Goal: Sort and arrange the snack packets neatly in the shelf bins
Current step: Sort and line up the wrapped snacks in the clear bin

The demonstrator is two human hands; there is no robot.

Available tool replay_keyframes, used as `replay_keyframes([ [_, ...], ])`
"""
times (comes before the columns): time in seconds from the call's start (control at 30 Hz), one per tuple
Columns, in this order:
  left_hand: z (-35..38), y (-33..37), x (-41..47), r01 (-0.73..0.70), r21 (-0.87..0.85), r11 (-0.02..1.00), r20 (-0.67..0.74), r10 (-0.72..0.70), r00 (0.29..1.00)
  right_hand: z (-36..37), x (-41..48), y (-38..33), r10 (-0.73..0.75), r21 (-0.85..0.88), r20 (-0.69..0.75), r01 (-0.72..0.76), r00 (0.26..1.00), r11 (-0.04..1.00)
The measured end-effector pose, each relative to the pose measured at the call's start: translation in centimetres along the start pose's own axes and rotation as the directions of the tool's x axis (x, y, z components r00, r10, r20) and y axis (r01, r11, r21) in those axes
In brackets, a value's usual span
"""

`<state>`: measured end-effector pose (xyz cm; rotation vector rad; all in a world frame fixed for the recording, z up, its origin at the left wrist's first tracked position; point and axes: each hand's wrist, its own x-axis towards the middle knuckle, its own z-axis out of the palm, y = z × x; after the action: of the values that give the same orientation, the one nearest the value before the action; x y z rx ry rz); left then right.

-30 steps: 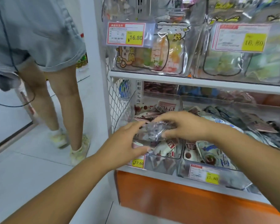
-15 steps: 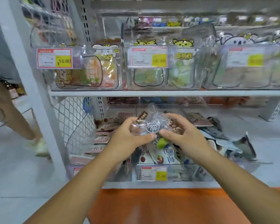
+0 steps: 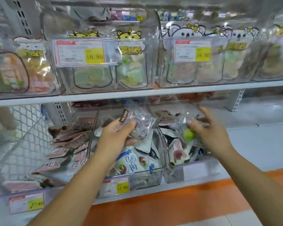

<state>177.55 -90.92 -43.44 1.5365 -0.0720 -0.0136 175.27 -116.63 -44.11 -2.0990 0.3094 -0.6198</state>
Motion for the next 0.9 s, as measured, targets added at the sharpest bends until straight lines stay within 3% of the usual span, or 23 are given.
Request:
replay_keyframes([
  [0.07,0.8,-0.3,0.3,0.006,0.02,1.0,0.013,-0.006,1.0,1.1,0.4,1.9,-0.03,-0.342,0.104,0.064,0.994,0.938],
  [0.13,1.3,-0.2,0.5,-0.001,0.047,0.999,0.04,-0.001,0.999,1.8,0.6,3.0,-0.038,-0.629,0.12,0.105,0.992,0.77],
  [0.2,1.6,0.2,0.6,-0.014,0.086,0.996,0.083,0.007,0.997,2.1,0.7,3.1,-0.14,-0.717,0.071,0.148,0.988,0.681],
  [0.27,1.7,0.6,0.8,-0.021,0.095,0.995,0.126,0.009,0.992,2.0,0.2,2.0,-0.347,-0.642,-0.008,0.261,0.938,0.721],
  [0.3,1.7,0.7,0.9,-0.02,0.092,0.996,0.149,0.006,0.989,1.6,-0.4,0.7,-0.341,-0.487,0.002,0.299,0.94,0.821],
  [0.33,1.7,0.9,0.9,-0.015,0.086,0.996,0.174,0.0,0.985,1.4,-1.2,-1.0,-0.27,-0.248,0.074,0.28,0.96,0.927],
  [0.4,2.1,0.7,0.5,-0.007,0.084,0.996,0.234,-0.012,0.972,1.4,-2.8,-3.2,-0.166,0.155,0.339,0.12,0.926,0.981],
  [0.47,2.8,0.1,-0.1,-0.003,0.058,0.998,0.25,-0.012,0.968,1.9,-3.5,-3.5,-0.231,0.25,0.39,0.139,0.891,0.958],
  [0.57,2.7,-0.5,-0.4,-0.134,0.17,0.976,0.209,0.097,0.973,1.9,-2.4,-2.5,-0.213,0.166,0.17,0.185,0.962,0.969],
  [0.63,1.3,-0.4,-0.3,-0.309,0.4,0.863,0.198,0.248,0.948,1.2,-1.1,-1.4,-0.166,0.028,0.029,0.165,0.986,0.986],
  [0.67,0.3,-0.2,-0.3,-0.374,0.501,0.781,0.202,0.315,0.927,1.0,-0.6,-0.6,-0.152,-0.127,0.014,0.152,0.988,0.98],
  [0.7,-0.8,-0.1,-0.3,-0.42,0.596,0.685,0.216,0.368,0.905,1.0,-0.1,0.3,-0.128,-0.356,0.034,0.132,0.991,0.925],
  [0.77,-3.1,0.2,-0.2,-0.466,0.741,0.483,0.265,0.427,0.865,1.5,0.5,2.2,-0.032,-0.705,0.091,0.087,0.995,0.704],
  [0.83,-5.7,0.1,0.0,-0.463,0.803,0.374,0.292,0.431,0.854,1.9,0.5,2.5,0.01,-0.771,0.078,0.054,0.997,0.634],
  [0.9,-8.2,-0.1,0.0,-0.443,0.83,0.339,0.293,0.411,0.863,2.3,0.3,1.9,-0.169,-0.719,0.06,0.16,0.984,0.676],
])
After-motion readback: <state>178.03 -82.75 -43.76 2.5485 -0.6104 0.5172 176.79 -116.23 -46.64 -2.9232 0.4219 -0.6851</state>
